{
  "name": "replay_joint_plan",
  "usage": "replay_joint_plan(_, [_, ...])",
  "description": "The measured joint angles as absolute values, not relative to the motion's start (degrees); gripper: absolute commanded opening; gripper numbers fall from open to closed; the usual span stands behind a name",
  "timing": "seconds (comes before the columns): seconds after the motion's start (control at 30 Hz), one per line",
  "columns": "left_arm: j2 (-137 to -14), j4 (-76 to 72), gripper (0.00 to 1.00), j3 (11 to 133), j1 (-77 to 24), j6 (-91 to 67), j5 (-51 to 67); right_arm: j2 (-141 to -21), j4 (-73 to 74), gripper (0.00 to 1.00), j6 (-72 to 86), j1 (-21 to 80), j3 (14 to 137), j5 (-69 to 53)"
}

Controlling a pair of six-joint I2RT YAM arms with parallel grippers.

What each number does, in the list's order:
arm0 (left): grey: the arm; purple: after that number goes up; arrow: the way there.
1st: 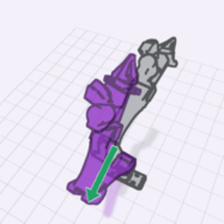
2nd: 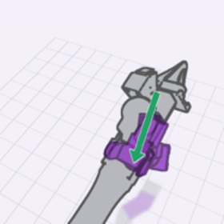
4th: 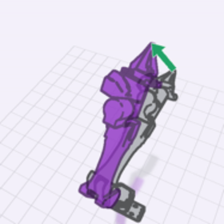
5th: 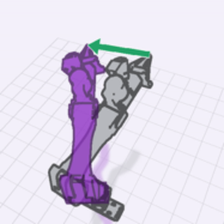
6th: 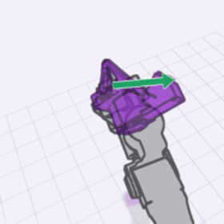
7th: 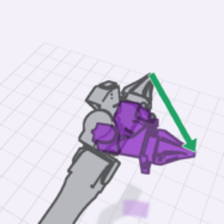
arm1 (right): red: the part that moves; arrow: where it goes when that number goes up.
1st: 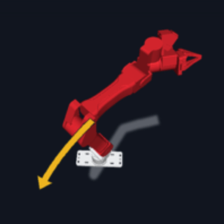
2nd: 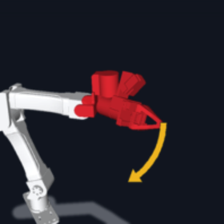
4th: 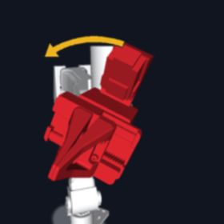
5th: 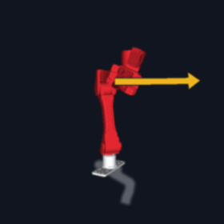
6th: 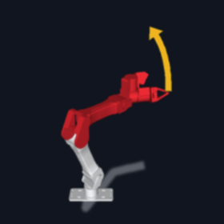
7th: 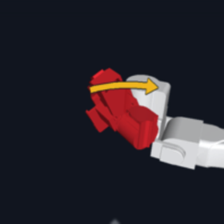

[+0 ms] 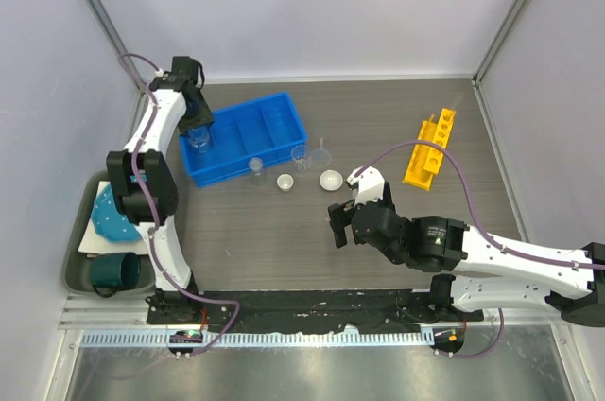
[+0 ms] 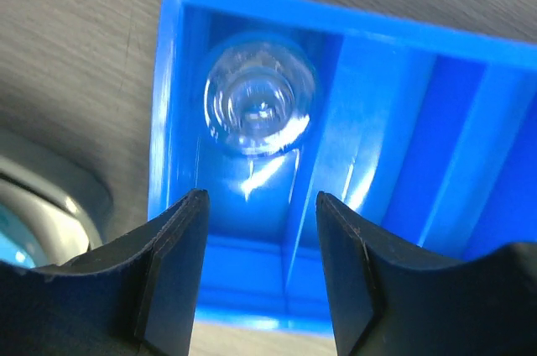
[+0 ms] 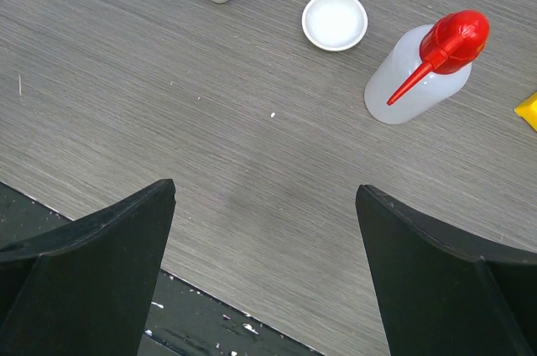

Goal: Organize the chemistry lab equipment

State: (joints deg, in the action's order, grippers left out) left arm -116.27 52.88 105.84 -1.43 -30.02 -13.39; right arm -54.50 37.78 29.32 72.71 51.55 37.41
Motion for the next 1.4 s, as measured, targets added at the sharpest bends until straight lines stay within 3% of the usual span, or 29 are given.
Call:
replay_joint_plan(0.47, [-99.5, 54.1, 0.59, 94.0, -22.8, -32.6, -15.5, -52.8, 37.9, 0.95, 29.6, 72.7, 51.1, 36.9])
replay_joint_plan(0.77, [-100.4, 53.3, 0.64, 90.5, -26.6, -35.6, -15.7, -50.1, 39.2, 0.95, 30.7, 72.7, 50.7, 35.8])
replay_joint_plan(1.1, [-105.0, 51.3, 0.78, 89.7, -29.2, -36.0, -15.7, -48.2, 39.9, 0.95, 31.8, 72.7, 49.6, 35.6])
replay_joint_plan(1.4, [-105.2, 50.1, 0.82, 87.7, -29.1, -35.8, -16.1, -48.5, 40.4, 0.95, 31.9, 72.7, 48.9, 35.5])
